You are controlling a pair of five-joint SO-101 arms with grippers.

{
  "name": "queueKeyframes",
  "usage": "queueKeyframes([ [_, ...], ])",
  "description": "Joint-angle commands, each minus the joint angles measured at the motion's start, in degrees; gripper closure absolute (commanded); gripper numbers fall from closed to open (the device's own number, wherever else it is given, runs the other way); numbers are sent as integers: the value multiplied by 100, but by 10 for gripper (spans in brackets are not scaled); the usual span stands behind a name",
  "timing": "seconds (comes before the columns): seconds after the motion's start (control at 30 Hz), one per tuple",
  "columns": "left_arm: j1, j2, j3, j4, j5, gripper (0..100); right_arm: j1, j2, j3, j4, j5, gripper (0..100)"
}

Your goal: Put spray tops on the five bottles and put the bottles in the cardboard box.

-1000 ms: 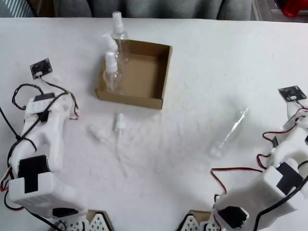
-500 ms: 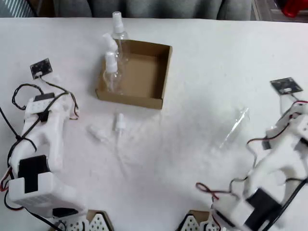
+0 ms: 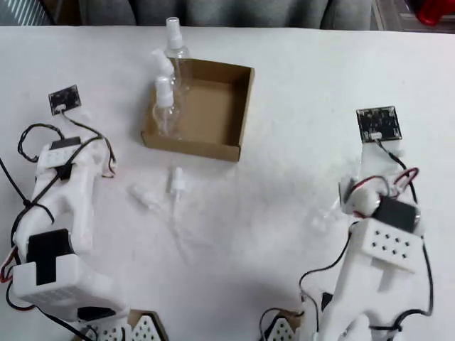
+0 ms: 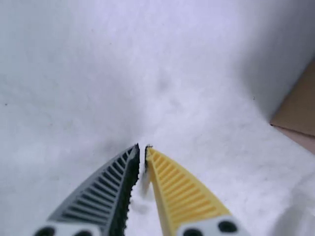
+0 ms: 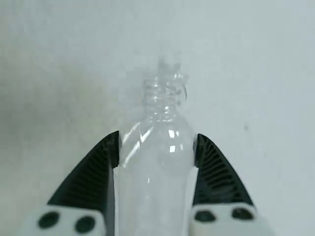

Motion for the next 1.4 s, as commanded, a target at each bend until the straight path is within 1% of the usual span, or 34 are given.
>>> queueKeyframes([
  [0.0,66,-48,-220,-79,-70,980,-593,-295,229,-857,-220,981],
  [0.17,66,-66,-220,-79,-70,980,-936,-303,273,-505,-246,977],
  [0.23,127,-92,-220,-62,-70,980,-1156,-259,281,-470,-457,981],
  [0.3,84,-127,-255,158,-35,980,-1297,-259,290,-488,-1002,981],
  [0.37,48,-277,-299,466,35,980,-1341,-286,422,-541,-1767,981],
  [0.43,136,-567,-299,844,308,980,-1376,-312,615,-769,-2444,982],
  [0.47,171,-743,-281,985,422,980,-1358,-312,721,-945,-2637,982],
  [0.57,356,-1270,-132,1275,642,980,-1349,-312,1090,-1376,-2549,982],
  [0.67,637,-1719,149,1266,651,980,-1358,-312,1380,-1622,-2418,982],
  [0.8,1174,-2220,554,1240,651,979,-1358,-312,1591,-1789,-2295,982],
  [0.87,1437,-2360,774,985,633,978,-1367,-312,1644,-1789,-2215,982],
  [0.93,1596,-2387,1029,677,651,956,-1385,-303,1653,-1789,-2180,982],
  [1.0,1640,-2387,1213,457,668,915,-1393,-286,1653,-1789,-2171,982],
  [1.13,1587,-2378,1389,378,668,836,-1402,-295,1653,-1789,-2101,982],
  [1.27,1631,-2123,1574,369,738,832,-1393,-268,1653,-1789,-1969,982],
  [1.37,1596,-1596,1327,431,870,827,-1402,-268,1653,-1780,-1969,982],
])
